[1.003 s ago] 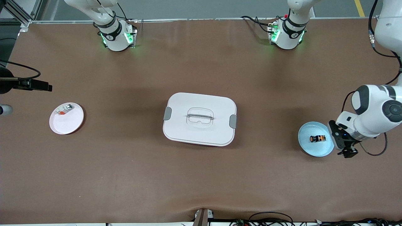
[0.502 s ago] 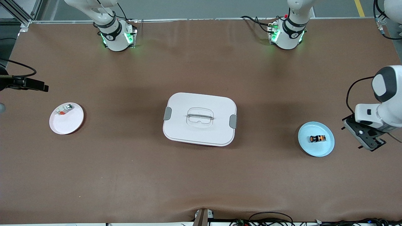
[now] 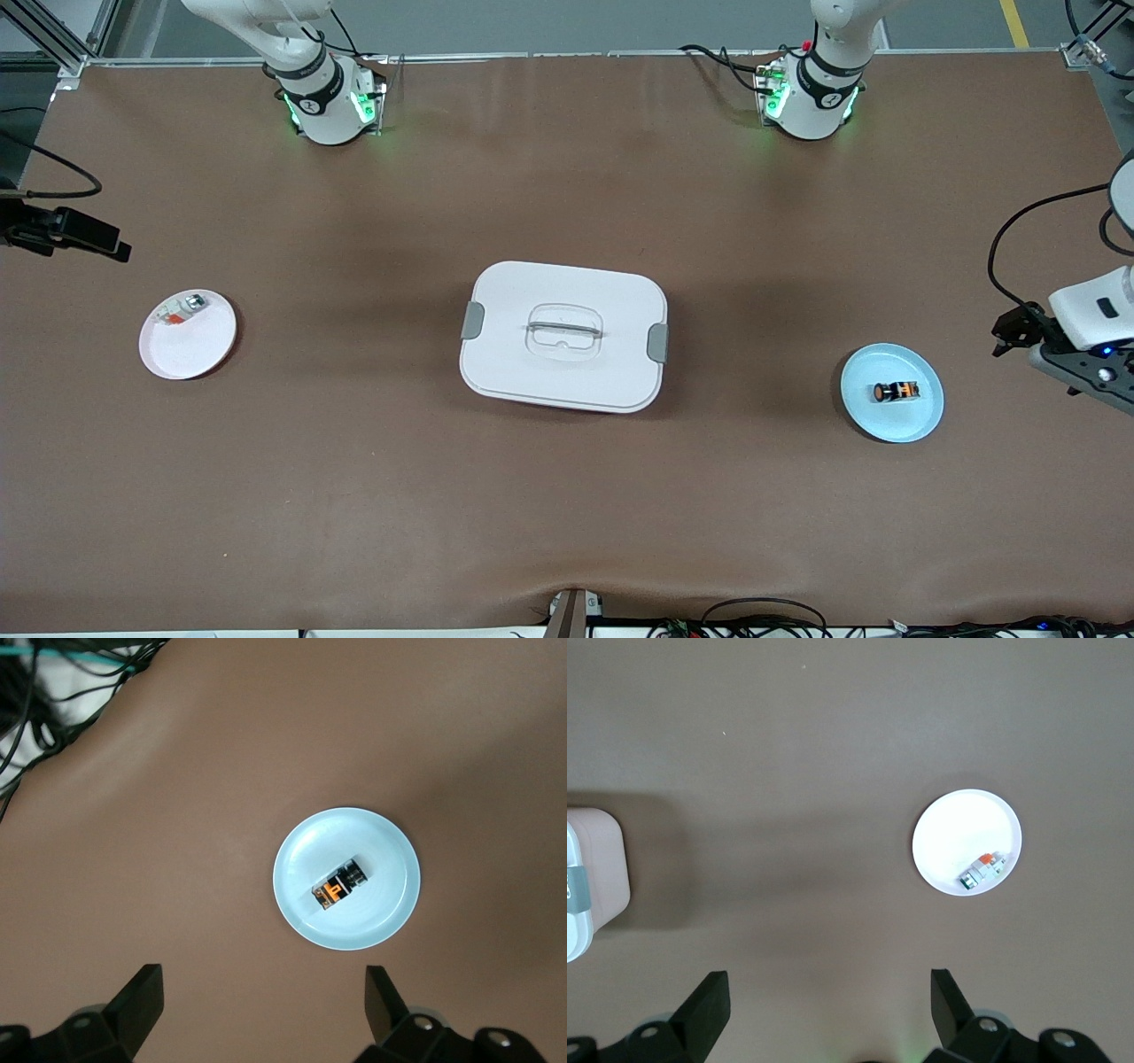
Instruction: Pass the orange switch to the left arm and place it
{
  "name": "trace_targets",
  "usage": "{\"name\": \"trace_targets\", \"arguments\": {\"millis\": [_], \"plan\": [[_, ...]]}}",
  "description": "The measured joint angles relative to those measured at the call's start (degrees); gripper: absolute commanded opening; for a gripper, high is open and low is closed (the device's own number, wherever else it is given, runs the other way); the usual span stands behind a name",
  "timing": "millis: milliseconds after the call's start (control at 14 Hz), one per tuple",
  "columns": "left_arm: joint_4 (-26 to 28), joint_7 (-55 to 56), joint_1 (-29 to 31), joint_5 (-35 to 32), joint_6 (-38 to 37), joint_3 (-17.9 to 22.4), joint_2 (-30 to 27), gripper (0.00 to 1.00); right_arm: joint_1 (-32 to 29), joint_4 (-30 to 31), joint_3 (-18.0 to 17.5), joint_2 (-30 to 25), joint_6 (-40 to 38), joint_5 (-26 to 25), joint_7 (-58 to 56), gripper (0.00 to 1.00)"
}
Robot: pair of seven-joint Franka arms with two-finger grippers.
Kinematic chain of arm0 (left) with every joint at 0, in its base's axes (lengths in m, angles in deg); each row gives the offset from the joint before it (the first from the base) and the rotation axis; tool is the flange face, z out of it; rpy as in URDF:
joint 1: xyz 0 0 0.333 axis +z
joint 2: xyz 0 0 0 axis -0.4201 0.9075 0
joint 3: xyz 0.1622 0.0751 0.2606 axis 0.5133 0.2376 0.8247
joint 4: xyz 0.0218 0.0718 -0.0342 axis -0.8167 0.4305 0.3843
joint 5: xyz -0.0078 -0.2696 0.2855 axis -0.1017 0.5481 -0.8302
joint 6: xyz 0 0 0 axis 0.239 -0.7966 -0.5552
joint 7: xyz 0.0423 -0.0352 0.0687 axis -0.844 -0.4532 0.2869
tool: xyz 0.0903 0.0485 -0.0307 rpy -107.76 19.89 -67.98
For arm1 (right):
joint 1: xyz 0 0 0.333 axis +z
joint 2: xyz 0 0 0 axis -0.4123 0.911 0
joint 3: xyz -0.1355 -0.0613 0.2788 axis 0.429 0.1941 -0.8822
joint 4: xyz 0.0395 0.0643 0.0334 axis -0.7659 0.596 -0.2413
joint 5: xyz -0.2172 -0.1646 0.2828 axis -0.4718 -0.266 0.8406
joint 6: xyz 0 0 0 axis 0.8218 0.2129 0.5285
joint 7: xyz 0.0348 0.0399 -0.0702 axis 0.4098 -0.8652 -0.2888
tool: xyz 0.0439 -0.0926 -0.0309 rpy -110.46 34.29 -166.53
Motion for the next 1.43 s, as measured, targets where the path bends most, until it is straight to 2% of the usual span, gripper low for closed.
{"name": "trace_targets", "arguments": {"millis": [215,358,717,860,1147,1433], "plan": [[-2.0,8.2,0.0,0.5,-3.7,-1.1,-1.4,1.00,0.0,1.3,-0.5,-1.0,1.8,0.0,0.0,1.00],[-4.4,13.3,0.0,3.5,-7.4,-1.8,-1.8,1.00,0.0,1.3,-0.5,-1.0,2.1,0.0,0.0,1.00],[-8.5,16.3,-0.8,6.0,-13.3,-1.5,-2.1,1.00,0.0,1.4,-0.5,-1.0,2.2,0.0,0.0,1.00],[-8.9,16.5,-5.1,6.1,-14.2,2.5,-3.6,1.00,0.0,1.4,-0.4,-1.2,2.5,0.0,0.0,1.00],[-9.0,19.3,-17.0,10.6,-19.0,14.6,-7.6,1.00,0.0,4.1,-0.4,-3.3,5.1,0.0,0.0,1.00],[-8.9,32.0,-26.2,11.4,-25.8,20.5,-11.4,1.00,0.0,6.8,-0.5,-5.4,5.8,0.0,0.0,1.00]]}}
